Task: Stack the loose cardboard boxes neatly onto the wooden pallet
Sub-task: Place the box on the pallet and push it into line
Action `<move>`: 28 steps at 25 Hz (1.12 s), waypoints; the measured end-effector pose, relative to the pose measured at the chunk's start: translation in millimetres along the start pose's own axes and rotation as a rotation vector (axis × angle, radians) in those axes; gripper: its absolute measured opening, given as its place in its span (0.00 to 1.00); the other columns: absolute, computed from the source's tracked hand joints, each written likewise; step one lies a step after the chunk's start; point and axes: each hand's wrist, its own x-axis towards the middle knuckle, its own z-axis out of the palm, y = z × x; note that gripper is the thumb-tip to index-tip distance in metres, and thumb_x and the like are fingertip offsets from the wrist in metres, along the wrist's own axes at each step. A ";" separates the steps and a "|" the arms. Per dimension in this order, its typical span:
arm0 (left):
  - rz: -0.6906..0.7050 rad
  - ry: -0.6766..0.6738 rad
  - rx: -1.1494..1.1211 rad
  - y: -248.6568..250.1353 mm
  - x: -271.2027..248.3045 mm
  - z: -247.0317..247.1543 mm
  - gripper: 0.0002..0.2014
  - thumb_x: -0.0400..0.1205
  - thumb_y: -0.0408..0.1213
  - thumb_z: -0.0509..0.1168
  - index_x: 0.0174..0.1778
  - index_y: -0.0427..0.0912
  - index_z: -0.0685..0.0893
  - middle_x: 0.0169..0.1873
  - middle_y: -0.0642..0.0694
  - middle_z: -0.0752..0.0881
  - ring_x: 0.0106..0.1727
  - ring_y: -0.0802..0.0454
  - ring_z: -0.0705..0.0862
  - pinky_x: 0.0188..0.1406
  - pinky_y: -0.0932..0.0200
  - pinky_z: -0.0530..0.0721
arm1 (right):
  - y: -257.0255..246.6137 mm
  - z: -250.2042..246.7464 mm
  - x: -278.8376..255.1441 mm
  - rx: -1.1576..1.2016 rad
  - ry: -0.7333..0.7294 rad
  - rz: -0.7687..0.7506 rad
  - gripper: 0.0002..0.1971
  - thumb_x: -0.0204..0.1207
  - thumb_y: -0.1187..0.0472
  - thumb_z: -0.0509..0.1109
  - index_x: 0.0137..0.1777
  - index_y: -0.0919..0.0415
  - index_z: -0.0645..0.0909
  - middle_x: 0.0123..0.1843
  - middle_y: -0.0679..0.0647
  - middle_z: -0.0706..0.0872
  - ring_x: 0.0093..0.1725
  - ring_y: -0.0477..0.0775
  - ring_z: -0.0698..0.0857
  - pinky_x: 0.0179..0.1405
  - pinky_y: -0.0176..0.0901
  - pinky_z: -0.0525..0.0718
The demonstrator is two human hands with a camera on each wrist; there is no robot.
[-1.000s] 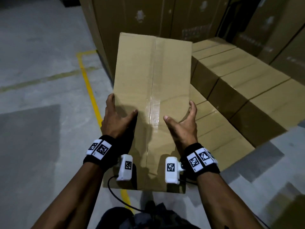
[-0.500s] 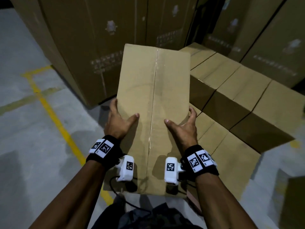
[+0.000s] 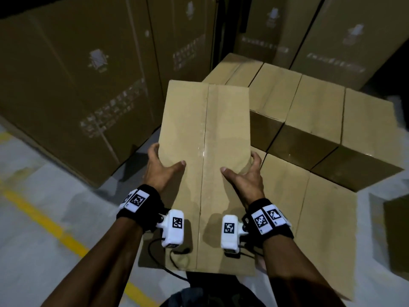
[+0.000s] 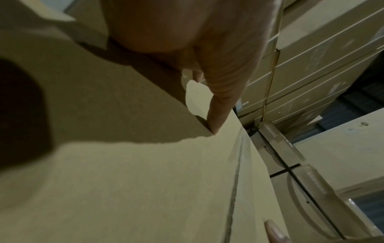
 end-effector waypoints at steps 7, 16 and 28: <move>-0.039 -0.096 0.032 20.7 129.4 12.2 0.44 0.73 0.38 0.80 0.80 0.50 0.60 0.62 0.53 0.74 0.66 0.50 0.74 0.69 0.50 0.74 | -26.8 50.0 96.0 0.020 0.026 0.094 0.55 0.56 0.38 0.84 0.80 0.34 0.55 0.78 0.52 0.76 0.74 0.61 0.77 0.74 0.57 0.78; -0.080 -0.274 0.083 4.5 251.7 5.0 0.45 0.70 0.45 0.81 0.78 0.54 0.60 0.64 0.46 0.81 0.64 0.42 0.81 0.70 0.43 0.79 | -53.1 117.6 140.3 -0.002 0.146 0.227 0.52 0.64 0.43 0.84 0.81 0.35 0.54 0.77 0.54 0.78 0.72 0.64 0.78 0.75 0.59 0.76; -0.111 -0.487 0.028 -11.9 326.0 -12.0 0.46 0.64 0.50 0.78 0.75 0.64 0.60 0.67 0.43 0.80 0.63 0.43 0.82 0.66 0.44 0.82 | -68.4 197.1 143.6 0.027 0.336 0.361 0.53 0.67 0.45 0.84 0.85 0.41 0.52 0.77 0.56 0.77 0.73 0.64 0.77 0.74 0.54 0.77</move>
